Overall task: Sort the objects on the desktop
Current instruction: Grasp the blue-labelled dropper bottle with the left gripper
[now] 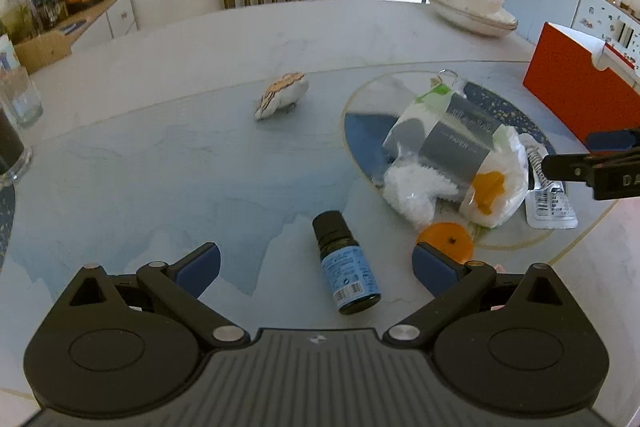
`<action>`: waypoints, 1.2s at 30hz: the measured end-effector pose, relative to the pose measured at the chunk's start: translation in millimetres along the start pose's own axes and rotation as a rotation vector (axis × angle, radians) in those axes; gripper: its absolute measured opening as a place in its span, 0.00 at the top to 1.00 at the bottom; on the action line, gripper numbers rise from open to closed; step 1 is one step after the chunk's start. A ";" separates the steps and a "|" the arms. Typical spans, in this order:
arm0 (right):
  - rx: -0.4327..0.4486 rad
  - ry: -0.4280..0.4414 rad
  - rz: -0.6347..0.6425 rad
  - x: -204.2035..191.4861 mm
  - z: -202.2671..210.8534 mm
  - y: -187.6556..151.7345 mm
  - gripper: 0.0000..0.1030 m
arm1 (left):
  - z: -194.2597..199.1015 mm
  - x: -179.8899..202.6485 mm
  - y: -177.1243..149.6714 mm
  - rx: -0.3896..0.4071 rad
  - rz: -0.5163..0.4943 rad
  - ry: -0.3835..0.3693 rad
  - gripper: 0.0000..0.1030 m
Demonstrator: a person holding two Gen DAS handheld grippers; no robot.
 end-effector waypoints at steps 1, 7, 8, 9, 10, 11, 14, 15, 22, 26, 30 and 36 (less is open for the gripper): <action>-0.007 0.000 -0.002 0.7 -2.9 -1.5 0.06 | -0.7 -0.4 -0.5 -0.001 -0.002 -0.001 0.01; -0.055 -0.015 -0.018 6.4 -15.1 -10.1 0.12 | -2.4 -1.0 0.3 -0.008 -0.001 -0.009 0.01; -0.058 -0.014 -0.025 7.7 -16.2 -9.7 0.12 | -2.7 -0.7 0.2 -0.009 0.000 -0.011 0.01; -0.060 -0.014 -0.032 8.6 -17.1 -9.2 0.12 | -2.8 -0.6 0.2 -0.011 0.000 -0.012 0.01; -0.062 -0.011 -0.043 9.4 -18.2 -8.2 0.13 | -3.0 -0.2 0.2 -0.012 0.000 -0.012 0.01; -0.065 -0.006 -0.052 10.1 -19.5 -7.0 0.14 | -3.3 -0.4 0.7 -0.014 -0.001 -0.015 0.01; -0.076 -0.009 -0.059 10.2 -23.6 -5.9 0.15 | -3.9 1.0 0.8 -0.015 -0.007 -0.011 0.01; -0.074 -0.007 -0.062 9.7 -23.9 -5.3 0.16 | -3.9 1.3 0.9 -0.017 -0.003 -0.013 0.03; -0.071 0.001 -0.092 9.3 -27.4 0.6 0.17 | -4.8 2.2 -0.2 -0.036 0.001 -0.010 0.08; -0.090 -0.012 -0.103 12.6 -33.4 -2.6 0.18 | -7.7 2.2 -3.5 -0.052 0.006 -0.008 0.12; -0.104 -0.021 -0.113 16.6 -36.1 -7.9 0.22 | -10.5 2.7 -6.8 -0.070 0.010 -0.010 0.20; -0.105 -0.040 -0.076 16.9 -37.1 -7.9 0.32 | -9.9 3.6 -7.6 -0.070 -0.002 -0.007 0.35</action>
Point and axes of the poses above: each gripper's, at about its wrist camera, not at the fingertips, and z roughly against the way its jaws point, x to its right, y to its top, the point moved 10 cm from there along -z, roughly the way its jaws point, and after that the axes turned 12 degrees about y, right-handed, at the moved point
